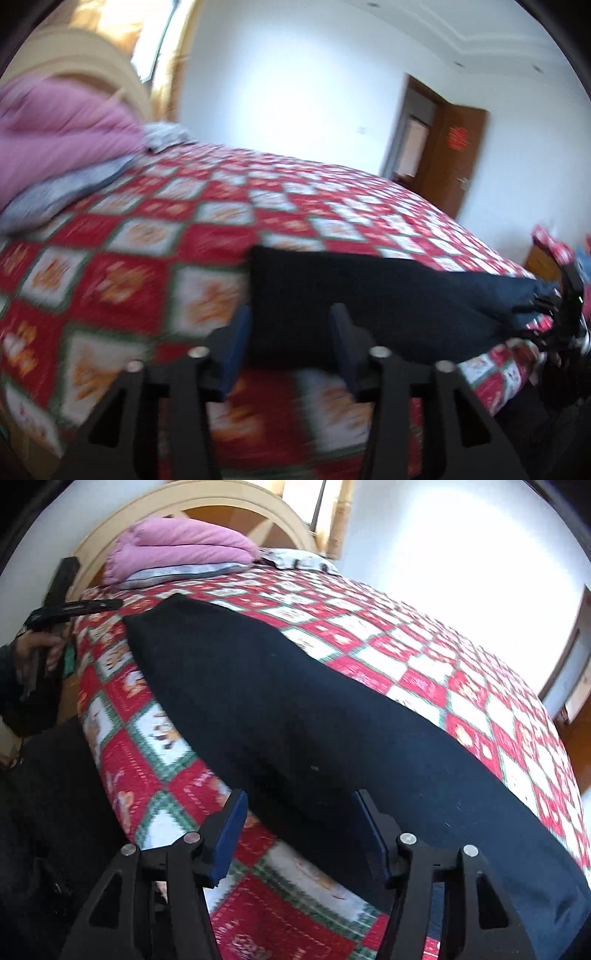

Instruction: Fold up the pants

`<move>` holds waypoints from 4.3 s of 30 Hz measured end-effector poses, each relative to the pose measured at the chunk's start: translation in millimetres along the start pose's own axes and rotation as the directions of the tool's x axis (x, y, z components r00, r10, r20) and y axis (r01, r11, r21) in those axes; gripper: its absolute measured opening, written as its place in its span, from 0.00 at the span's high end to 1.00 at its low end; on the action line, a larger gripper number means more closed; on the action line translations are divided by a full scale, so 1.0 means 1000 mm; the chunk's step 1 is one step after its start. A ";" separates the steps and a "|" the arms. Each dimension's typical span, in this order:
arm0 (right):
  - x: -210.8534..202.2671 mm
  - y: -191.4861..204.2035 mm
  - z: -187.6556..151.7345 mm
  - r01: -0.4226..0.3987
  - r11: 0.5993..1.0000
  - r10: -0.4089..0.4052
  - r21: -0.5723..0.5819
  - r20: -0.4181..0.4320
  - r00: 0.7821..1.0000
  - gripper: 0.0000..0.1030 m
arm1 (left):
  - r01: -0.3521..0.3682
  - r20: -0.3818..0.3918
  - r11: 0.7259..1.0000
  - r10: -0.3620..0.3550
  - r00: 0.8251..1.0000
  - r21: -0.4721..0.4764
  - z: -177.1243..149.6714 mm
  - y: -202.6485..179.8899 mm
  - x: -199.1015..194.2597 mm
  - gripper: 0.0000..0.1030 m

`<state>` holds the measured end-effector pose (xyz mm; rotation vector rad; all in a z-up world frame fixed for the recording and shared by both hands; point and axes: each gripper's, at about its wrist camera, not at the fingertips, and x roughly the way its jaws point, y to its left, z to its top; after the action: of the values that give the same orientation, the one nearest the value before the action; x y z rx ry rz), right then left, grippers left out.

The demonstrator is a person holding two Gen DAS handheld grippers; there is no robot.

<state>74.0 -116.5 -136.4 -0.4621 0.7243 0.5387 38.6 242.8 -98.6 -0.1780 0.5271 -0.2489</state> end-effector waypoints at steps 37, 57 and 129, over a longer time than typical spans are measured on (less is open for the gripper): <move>-0.012 -0.026 -0.014 -0.011 0.995 0.017 0.098 -0.058 0.998 0.97 | 0.394 -0.204 0.902 -0.359 0.911 0.175 0.011 -0.221 0.091 0.27; -0.194 -0.278 -0.186 0.261 0.329 -0.521 0.908 -0.056 0.852 0.41 | 0.423 -0.356 0.760 -0.267 0.896 0.494 -0.032 -0.382 0.129 0.29; -0.189 -0.303 -0.202 0.310 0.412 -0.282 0.857 -0.203 0.938 0.91 | 0.449 -0.350 0.812 -0.325 0.879 0.372 -0.052 -0.354 0.130 0.95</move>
<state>39.3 -520.4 -70.7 0.4109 0.8242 -0.2451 54.0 -136.6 -122.3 0.2053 0.6902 -0.8028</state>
